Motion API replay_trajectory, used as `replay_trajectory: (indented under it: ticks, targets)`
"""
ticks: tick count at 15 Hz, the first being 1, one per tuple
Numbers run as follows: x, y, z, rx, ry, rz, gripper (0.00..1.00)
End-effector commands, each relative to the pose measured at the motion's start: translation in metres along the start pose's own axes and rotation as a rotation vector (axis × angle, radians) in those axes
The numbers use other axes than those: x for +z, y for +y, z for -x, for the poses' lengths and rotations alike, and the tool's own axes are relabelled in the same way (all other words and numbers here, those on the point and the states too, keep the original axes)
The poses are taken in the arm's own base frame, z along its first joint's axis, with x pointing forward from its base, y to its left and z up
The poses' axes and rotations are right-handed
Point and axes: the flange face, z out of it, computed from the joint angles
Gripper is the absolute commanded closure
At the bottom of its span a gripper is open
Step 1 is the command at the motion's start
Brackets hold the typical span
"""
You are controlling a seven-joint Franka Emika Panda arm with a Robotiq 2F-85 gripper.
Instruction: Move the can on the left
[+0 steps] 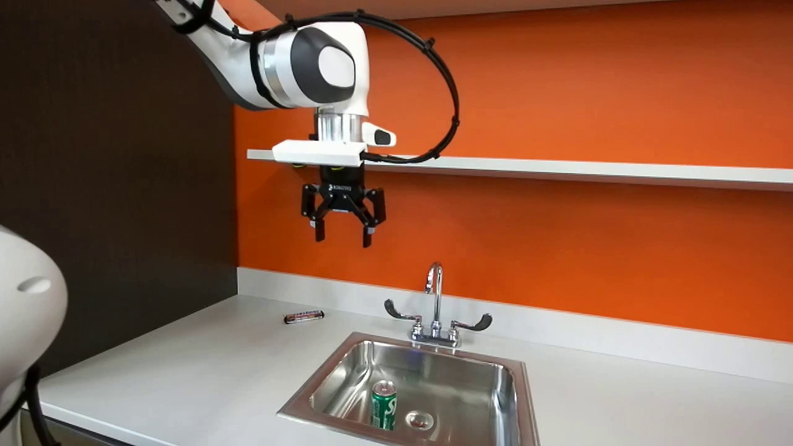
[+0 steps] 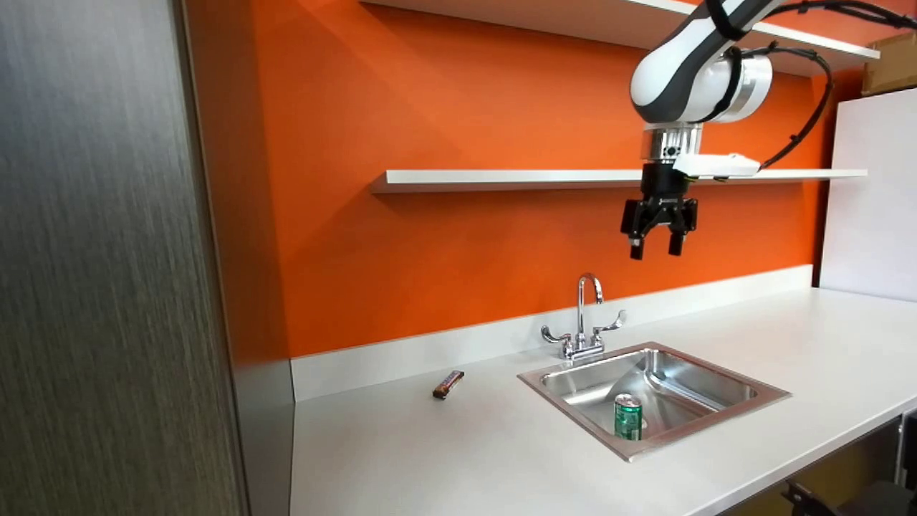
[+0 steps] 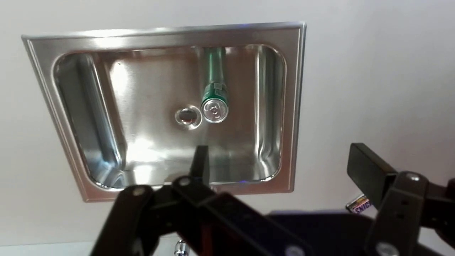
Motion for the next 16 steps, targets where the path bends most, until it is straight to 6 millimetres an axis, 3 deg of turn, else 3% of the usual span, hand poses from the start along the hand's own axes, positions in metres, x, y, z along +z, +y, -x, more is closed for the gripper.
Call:
replay_trajectory:
  ticks: [1, 10, 16]
  targets:
    - [0.026, 0.007, -0.014, 0.076, 0.002, 0.055, 0.0]
    - [0.118, 0.045, -0.032, 0.185, -0.069, 0.037, 0.0]
    - [0.173, 0.058, -0.049, 0.216, -0.12, 0.027, 0.0]
